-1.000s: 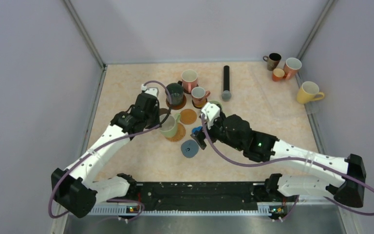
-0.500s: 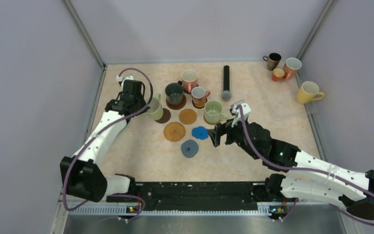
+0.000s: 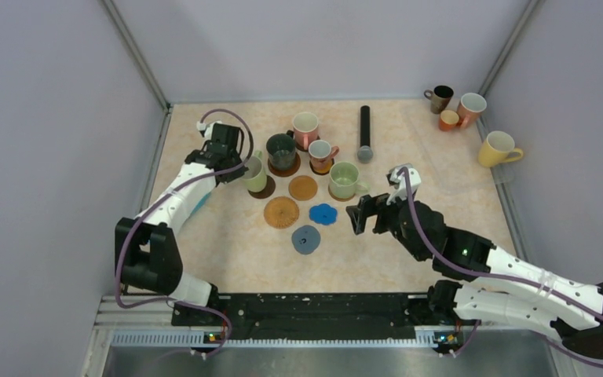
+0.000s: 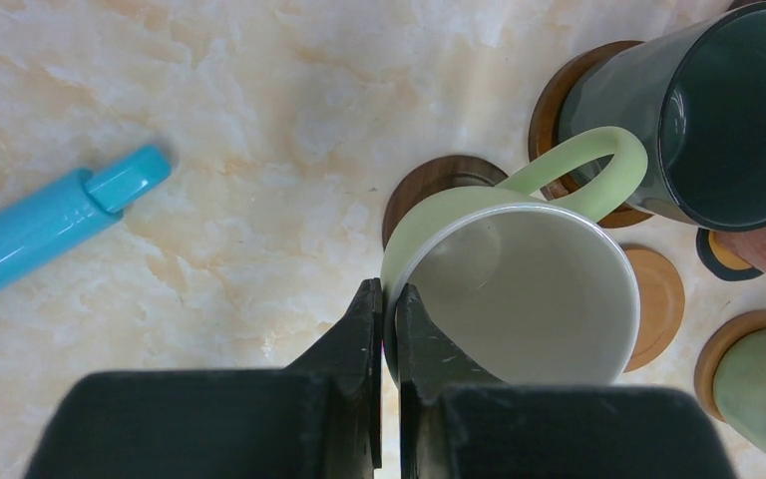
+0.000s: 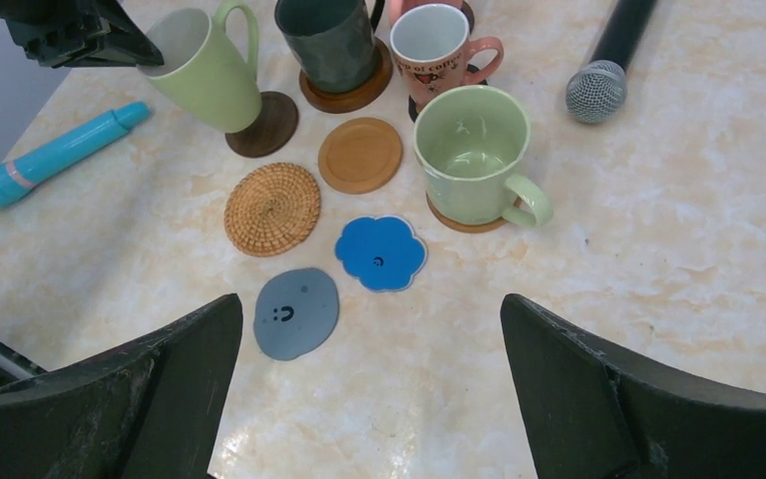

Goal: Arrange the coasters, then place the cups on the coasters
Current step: Place the cup on the coaster.

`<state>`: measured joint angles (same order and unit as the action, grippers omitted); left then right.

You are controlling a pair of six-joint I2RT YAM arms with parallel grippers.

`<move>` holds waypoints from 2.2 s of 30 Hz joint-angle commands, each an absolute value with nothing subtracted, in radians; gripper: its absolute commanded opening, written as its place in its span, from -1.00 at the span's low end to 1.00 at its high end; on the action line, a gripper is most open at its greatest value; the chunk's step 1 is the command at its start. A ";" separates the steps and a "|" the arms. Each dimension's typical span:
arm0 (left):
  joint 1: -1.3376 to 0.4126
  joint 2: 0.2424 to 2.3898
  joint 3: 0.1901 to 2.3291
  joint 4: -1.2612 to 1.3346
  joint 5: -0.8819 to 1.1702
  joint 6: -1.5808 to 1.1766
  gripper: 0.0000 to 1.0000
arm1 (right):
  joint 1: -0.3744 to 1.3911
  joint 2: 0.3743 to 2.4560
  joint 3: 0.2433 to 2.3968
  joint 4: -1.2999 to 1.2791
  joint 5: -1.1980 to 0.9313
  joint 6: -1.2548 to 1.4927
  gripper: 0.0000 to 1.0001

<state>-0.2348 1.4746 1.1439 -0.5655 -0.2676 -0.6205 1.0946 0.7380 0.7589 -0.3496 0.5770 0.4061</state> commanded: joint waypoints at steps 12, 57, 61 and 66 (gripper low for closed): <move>-0.236 1.513 1.194 -0.412 -0.224 -0.640 -1.00 | 1.092 0.705 0.747 -0.353 0.614 0.424 0.98; -0.237 1.442 1.221 -0.502 -0.196 -0.618 0.42 | 1.092 0.790 0.723 -0.288 0.547 0.369 0.98; -0.238 1.325 1.228 -0.499 -0.143 -0.586 0.54 | 1.092 0.833 0.742 -0.285 0.548 0.385 0.98; -0.238 1.197 1.231 -0.496 -0.043 -0.535 0.97 | 1.092 0.862 0.716 -0.257 0.626 0.436 0.98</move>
